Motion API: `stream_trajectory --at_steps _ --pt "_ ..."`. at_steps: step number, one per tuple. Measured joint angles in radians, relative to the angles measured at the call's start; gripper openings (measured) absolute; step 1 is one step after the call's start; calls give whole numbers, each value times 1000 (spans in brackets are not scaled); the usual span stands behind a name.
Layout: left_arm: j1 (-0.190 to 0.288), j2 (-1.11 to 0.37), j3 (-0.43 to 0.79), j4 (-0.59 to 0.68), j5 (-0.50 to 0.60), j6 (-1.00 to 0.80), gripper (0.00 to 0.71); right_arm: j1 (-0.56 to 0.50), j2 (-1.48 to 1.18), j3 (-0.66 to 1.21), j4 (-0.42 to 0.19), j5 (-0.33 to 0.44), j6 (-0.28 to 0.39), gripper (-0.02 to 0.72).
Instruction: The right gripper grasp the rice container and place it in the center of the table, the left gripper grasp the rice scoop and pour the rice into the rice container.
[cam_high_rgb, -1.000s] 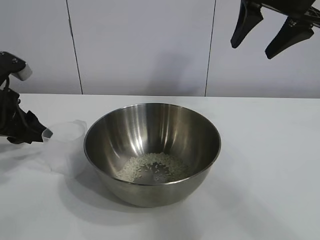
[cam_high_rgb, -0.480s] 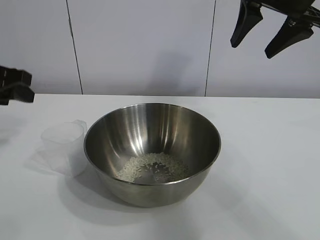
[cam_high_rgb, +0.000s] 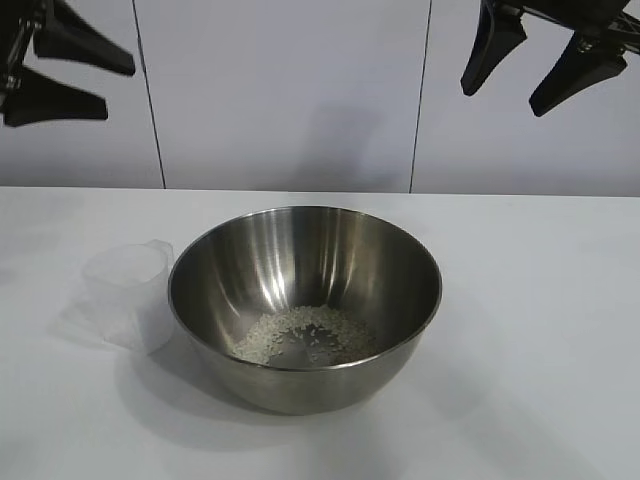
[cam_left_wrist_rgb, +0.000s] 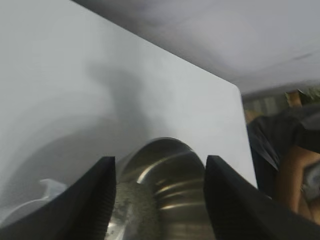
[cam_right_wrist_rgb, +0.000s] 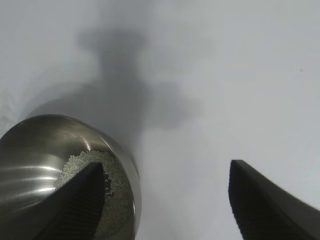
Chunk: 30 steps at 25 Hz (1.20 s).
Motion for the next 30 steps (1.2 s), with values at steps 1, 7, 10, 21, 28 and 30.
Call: stream_trajectory --at_steps 1,7,10,21,28,30 --pt "0 0 -36 33 27 -4 391 0 0 0 0 0 0 487" --pt "-22 0 -280 413 101 -203 390 0 0 0 0 -8 -4 487" --pt "-90 0 -408 652 125 -362 400 0 0 0 2 -11 -4 487" --pt "-387 84 -516 1095 48 -858 493 0 0 0 46 35 -4 487" --pt "-414 193 -533 1104 -15 -978 496 0 0 0 70 70 -4 487" --pt "-414 206 -544 1097 -16 -985 496 0 0 0 72 76 -4 487"
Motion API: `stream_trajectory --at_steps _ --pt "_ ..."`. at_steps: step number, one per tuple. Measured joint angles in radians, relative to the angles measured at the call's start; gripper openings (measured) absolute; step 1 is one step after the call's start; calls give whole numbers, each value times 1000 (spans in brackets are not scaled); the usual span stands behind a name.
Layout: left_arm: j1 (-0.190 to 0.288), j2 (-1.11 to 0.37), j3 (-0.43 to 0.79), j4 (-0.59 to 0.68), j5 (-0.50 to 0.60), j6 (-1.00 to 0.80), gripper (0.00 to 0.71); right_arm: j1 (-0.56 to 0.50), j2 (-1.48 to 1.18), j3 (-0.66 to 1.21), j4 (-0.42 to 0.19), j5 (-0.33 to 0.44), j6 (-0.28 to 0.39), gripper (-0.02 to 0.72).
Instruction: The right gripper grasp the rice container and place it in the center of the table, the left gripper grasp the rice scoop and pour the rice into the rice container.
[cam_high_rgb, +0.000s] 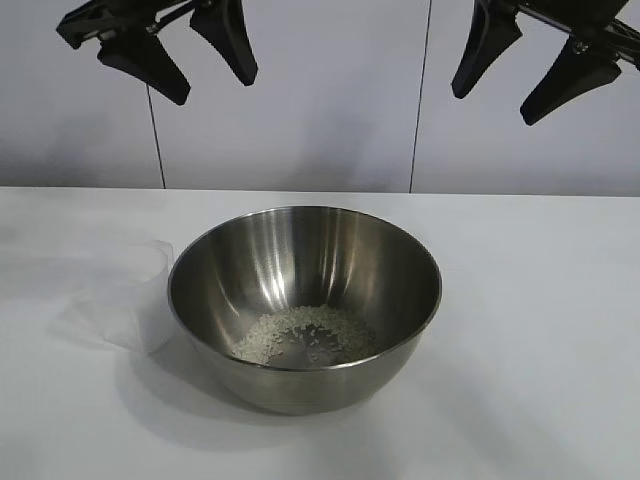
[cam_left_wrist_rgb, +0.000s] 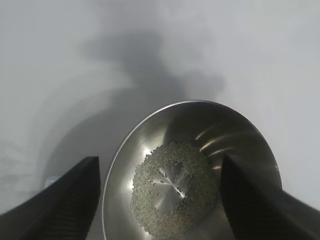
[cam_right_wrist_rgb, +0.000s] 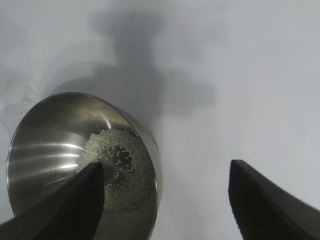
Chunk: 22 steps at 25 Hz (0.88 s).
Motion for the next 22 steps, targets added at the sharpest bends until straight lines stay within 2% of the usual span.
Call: stream_trajectory --at_steps 3,8,16,22 --pt "0 0 -5 -20 -15 -3 496 0 0 0 4 4 0 487" --pt "0 25 -7 -30 -15 -37 496 0 0 0 42 23 0 487" --pt "0 50 -7 -50 -13 -43 496 0 0 0 46 25 0 487" --pt "0 50 -7 -50 -11 -43 496 0 0 0 47 -41 0 487"
